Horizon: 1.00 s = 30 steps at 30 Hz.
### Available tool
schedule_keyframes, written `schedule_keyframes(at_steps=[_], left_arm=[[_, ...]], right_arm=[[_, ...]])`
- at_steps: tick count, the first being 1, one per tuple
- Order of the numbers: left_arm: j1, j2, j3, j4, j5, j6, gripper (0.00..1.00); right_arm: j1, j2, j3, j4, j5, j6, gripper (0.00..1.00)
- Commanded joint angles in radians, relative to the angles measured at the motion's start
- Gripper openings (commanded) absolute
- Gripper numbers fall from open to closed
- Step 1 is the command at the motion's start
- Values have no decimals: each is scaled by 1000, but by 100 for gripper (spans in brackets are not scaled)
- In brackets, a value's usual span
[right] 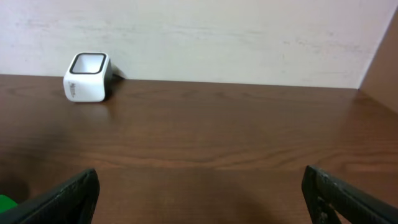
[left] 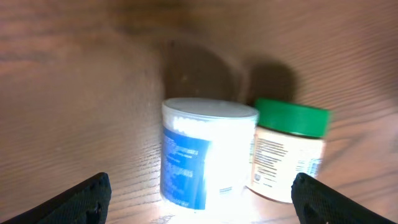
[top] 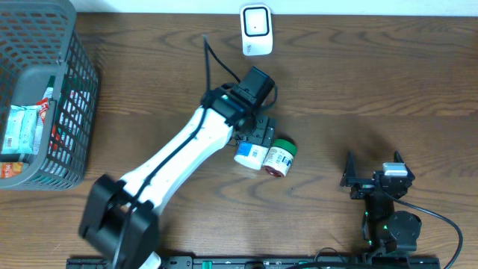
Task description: Scan the item barcode
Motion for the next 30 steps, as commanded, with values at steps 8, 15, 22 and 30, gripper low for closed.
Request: schedule_keyframes(at_steps=[8, 15, 22, 30], left_arm=[[124, -230, 21, -14, -124, 23, 92], [345, -403, 21, -32, -194, 36, 92], [604, -558, 21, -16, -207, 70, 92], [875, -626, 21, 95, -207, 78, 92]], right_arm=[[13, 1, -2, -4, 2, -4, 99], [13, 0, -2, -4, 2, -4, 99], [13, 0, -2, -4, 2, -4, 99], [13, 1, -2, -4, 2, -4, 99]])
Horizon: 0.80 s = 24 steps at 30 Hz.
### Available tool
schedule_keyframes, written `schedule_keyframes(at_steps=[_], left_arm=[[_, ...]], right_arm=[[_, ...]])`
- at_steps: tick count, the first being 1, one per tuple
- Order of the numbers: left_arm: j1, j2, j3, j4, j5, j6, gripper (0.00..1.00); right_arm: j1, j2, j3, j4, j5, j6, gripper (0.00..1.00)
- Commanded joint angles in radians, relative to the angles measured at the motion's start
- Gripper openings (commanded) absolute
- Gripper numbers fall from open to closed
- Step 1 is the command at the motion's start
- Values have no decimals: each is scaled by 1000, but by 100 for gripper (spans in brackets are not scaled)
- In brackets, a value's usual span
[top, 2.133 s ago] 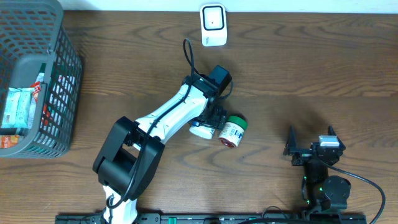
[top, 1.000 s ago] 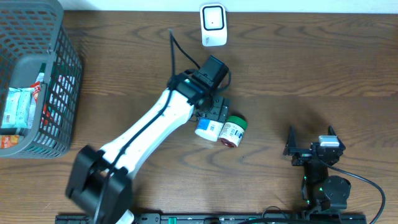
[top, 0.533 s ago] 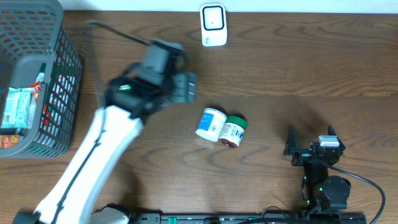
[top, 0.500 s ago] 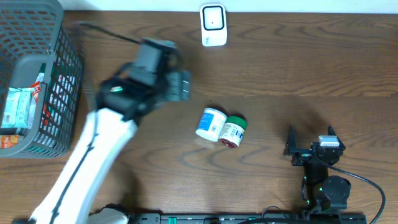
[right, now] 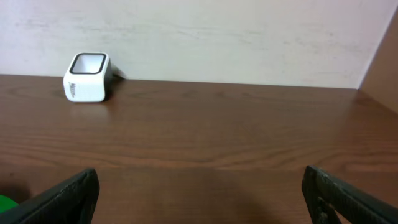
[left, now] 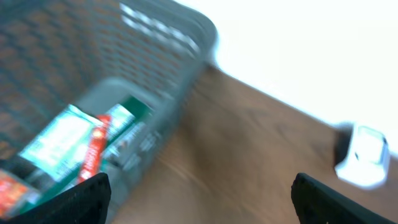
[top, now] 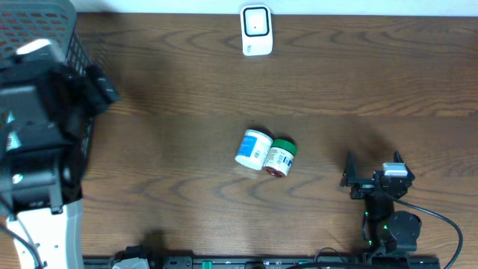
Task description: Scan the item barcode
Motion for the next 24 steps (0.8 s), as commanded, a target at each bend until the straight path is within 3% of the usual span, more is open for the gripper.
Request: schedule_keyframes(at_steps=[1, 5, 10, 11, 15, 18, 24], left_arm=[[87, 2, 20, 34, -13, 21, 92], [160, 16, 20, 42, -13, 20, 98], [198, 51, 20, 64, -13, 20, 98], [204, 59, 20, 71, -13, 20, 94], [227, 94, 20, 87, -14, 20, 52], [259, 116, 20, 89, -14, 16, 9], [349, 143, 20, 94, -13, -69, 8]], right_arm=[[13, 0, -2, -4, 2, -4, 99], [13, 1, -2, -4, 2, -4, 99], [13, 1, -2, -4, 2, -4, 99], [13, 0, -2, -4, 2, -4, 99], [13, 0, -2, -4, 2, -4, 99], [13, 0, -2, -4, 2, -4, 99], [13, 1, -2, -4, 2, -4, 99]])
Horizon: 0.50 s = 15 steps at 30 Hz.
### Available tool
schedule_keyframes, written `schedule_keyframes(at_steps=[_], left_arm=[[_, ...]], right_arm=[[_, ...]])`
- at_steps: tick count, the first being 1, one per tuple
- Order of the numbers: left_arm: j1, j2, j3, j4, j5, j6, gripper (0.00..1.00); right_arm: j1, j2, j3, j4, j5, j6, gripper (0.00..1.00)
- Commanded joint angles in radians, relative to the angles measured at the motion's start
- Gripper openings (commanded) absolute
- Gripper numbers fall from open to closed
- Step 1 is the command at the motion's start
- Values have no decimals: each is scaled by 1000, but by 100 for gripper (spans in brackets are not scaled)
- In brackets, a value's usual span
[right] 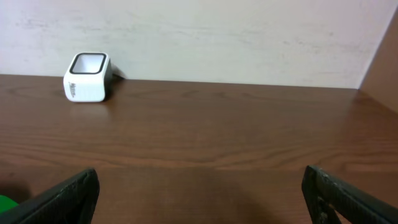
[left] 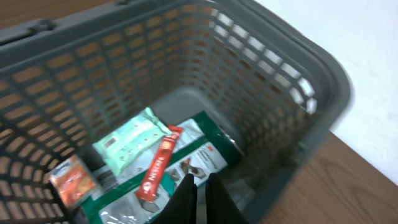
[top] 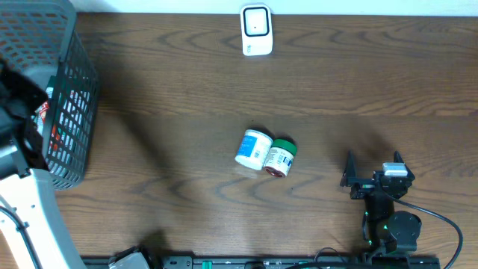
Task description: Scan the item barcode
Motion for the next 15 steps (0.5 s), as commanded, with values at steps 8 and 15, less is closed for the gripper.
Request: schedule_keyframes(at_steps=[8, 15], left_arm=[[151, 62, 18, -8, -6, -148, 39], [222, 131, 18, -7, -6, -228, 21]], right_arm=[[13, 0, -2, -4, 2, -4, 99], [13, 0, -2, -4, 2, -4, 99]])
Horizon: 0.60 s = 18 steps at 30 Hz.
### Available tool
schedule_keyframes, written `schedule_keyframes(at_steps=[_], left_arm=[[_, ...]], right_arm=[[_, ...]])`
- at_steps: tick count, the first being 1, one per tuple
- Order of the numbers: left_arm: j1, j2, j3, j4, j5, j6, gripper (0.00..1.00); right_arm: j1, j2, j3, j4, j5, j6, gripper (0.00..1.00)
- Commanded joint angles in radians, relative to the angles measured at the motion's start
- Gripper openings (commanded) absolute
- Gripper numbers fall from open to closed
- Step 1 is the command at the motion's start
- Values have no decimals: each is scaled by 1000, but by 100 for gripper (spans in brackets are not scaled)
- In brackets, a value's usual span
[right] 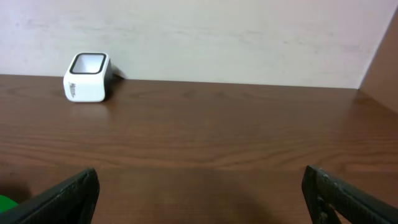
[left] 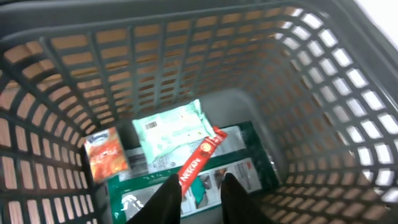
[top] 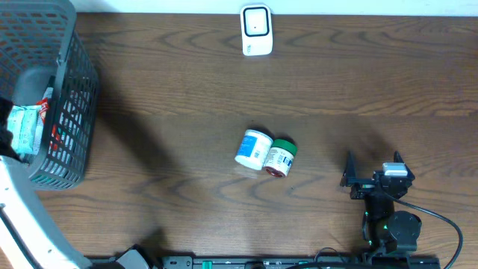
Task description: Scan the item barcode
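In the left wrist view my left gripper point(left: 200, 178) hangs inside the grey basket point(left: 323, 74). Its fingers point(left: 171, 196) stand a narrow gap apart and hold nothing. Below them lie a red Nescafe stick point(left: 200, 155), a pale green packet point(left: 169, 127), an orange packet point(left: 104, 152) and a dark green pack point(left: 239, 171). The white scanner point(top: 255, 30) stands at the table's far edge. My right gripper point(top: 372, 167) rests open near the front right, with the scanner point(right: 87, 78) far ahead of it.
A white-and-blue jar point(top: 252, 149) and a green-lidded jar point(top: 281, 158) lie side by side mid-table. The basket point(top: 71, 97) fills the far left corner. My white left arm point(top: 19, 217) runs along the left edge. A wall stands behind the scanner.
My left gripper has gone lower into the basket, and its fingers, nearly touching before, now stand a little apart. The right arm and both jars have not moved.
My left gripper stood wide open over the two jars mid-table. Then it was off at the left by the basket, still open, with the jars left lying. Then it hung above the basket with fingers nearly together, and now sits lower inside it.
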Motion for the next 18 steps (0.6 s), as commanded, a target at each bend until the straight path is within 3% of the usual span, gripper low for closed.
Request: schedule_keyframes(at_steps=[1, 18], left_arm=[[36, 40, 18, 2, -6, -57, 21], [73, 198, 18, 2, -6, -24, 27]], right_arm=[[13, 0, -2, -4, 2, -4, 99], [13, 0, -2, -4, 2, -4, 99]])
